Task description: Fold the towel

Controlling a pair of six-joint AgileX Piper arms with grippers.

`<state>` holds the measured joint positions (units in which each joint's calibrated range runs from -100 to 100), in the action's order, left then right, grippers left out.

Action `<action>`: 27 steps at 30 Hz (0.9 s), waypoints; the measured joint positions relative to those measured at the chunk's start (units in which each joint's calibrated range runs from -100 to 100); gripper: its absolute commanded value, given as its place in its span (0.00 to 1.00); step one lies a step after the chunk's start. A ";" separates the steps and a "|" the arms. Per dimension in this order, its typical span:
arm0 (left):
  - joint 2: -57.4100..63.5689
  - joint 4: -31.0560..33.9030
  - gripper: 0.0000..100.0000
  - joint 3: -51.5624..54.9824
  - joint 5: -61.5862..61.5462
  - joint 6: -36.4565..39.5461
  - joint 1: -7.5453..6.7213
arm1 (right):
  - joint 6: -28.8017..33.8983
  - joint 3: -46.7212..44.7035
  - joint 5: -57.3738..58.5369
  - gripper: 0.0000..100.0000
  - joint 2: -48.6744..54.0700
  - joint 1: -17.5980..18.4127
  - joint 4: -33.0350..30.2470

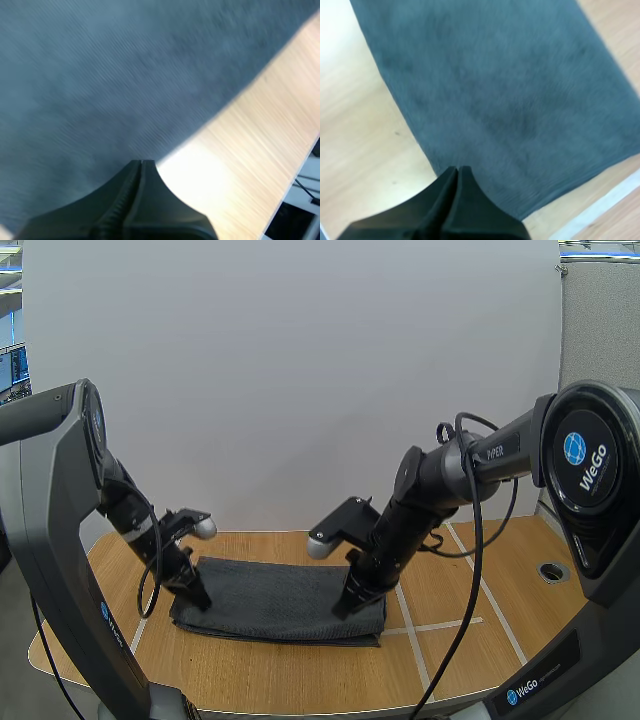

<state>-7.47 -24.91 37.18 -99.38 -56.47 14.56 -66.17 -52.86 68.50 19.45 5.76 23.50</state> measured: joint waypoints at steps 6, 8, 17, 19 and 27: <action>0.00 1.37 0.00 5.10 2.84 -0.70 0.16 | 0.00 -5.66 -8.66 0.00 0.00 0.00 -2.49; -0.77 1.59 0.00 6.74 7.94 -0.96 0.16 | 0.00 -7.34 -11.29 0.00 -0.43 0.00 -3.39; -2.79 1.62 0.00 8.49 10.02 -1.04 0.16 | 0.25 -9.76 -16.73 0.00 -3.72 0.00 -6.72; -2.79 1.62 0.00 8.53 10.17 -1.04 0.22 | 0.91 -10.46 -19.45 0.00 -4.11 0.00 -8.12; -2.72 -2.31 0.00 8.97 4.03 -2.49 0.22 | 4.07 -10.87 -25.21 0.00 -4.11 0.00 -13.16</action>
<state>-10.19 -27.22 46.14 -95.36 -58.96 14.78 -62.10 -63.73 43.29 15.34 5.76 10.33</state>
